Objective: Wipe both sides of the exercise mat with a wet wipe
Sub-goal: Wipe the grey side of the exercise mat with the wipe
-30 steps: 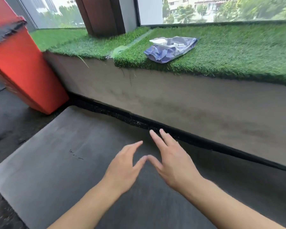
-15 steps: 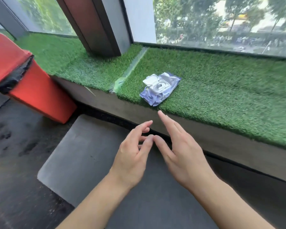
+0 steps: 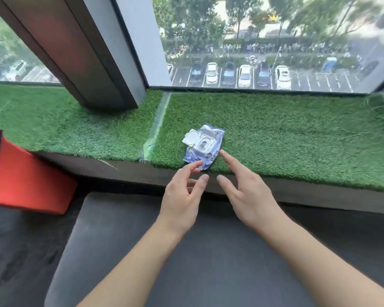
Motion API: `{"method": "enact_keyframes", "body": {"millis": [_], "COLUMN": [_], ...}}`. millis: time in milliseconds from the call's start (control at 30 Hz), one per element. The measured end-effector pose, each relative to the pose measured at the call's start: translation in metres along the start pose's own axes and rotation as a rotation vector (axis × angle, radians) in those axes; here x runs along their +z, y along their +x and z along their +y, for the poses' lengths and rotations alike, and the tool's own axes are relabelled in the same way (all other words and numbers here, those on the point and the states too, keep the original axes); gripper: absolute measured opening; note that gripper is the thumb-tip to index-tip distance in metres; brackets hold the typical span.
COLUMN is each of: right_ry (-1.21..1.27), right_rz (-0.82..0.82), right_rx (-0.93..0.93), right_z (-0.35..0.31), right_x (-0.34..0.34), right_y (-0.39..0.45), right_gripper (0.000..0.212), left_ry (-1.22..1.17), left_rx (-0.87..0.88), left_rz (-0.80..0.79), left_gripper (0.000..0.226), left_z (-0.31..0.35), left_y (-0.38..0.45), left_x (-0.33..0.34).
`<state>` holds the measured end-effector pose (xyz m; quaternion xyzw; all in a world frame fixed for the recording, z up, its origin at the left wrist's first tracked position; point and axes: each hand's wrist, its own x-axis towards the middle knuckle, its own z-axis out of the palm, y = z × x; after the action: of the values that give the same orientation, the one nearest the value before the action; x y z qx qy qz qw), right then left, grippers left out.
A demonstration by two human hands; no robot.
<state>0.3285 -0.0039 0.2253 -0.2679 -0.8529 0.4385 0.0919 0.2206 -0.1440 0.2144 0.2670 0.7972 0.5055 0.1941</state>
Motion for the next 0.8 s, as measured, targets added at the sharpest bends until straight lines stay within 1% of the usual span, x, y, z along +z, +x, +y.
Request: {"method": "enact_keyframes", "body": {"millis": [133, 267, 367, 467, 600, 667, 733, 767, 800], "right_ry": [0.006, -0.052, -0.110, -0.159, -0.006, 0.004, -0.038, -0.087, -0.145], "right_rz": [0.105, 0.181, 0.148, 0.091, 0.103, 0.063, 0.041, 0.034, 0.022], "right_rx": [0.097, 0.143, 0.166, 0.220, 0.367, 0.372, 0.337, 0.312, 0.286], "right_z": [-0.008, 0.023, 0.055, 0.083, 0.112, 0.124, 0.134, 0.137, 0.140], "right_x": [0.036, 0.072, 0.092, 0.100, 0.106, 0.112, 0.120, 0.123, 0.127], "right_y": [0.019, 0.059, 0.104, 0.153, 0.203, 0.216, 0.225, 0.229, 0.231], "right_gripper": [0.066, 0.072, 0.082, 0.092, 0.092, 0.096, 0.098, 0.097, 0.096], "left_ry": [0.115, 0.296, 0.443, 0.523, 0.718, 0.824, 0.904, 0.929, 0.947], "left_rx": [0.074, 0.128, 0.143, 0.125, 0.127, 0.101, 0.103, 0.106, 0.113], "left_rz": [-0.114, -0.190, -0.243, -0.214, -0.291, -0.380, -0.465, -0.458, -0.430], "left_gripper": [0.027, 0.027, 0.029, 0.035, 0.051, 0.045, 0.027, 0.025, 0.027], "left_z": [-0.035, -0.076, -0.104, -0.122, -0.134, -0.139, -0.148, -0.154, -0.162], "left_y": [0.041, 0.114, 0.170, 0.220, 0.269, 0.278, 0.279, 0.278, 0.279], "left_x": [-0.024, -0.020, 0.001, 0.024, 0.058, 0.071, 0.080, 0.082, 0.083]}}
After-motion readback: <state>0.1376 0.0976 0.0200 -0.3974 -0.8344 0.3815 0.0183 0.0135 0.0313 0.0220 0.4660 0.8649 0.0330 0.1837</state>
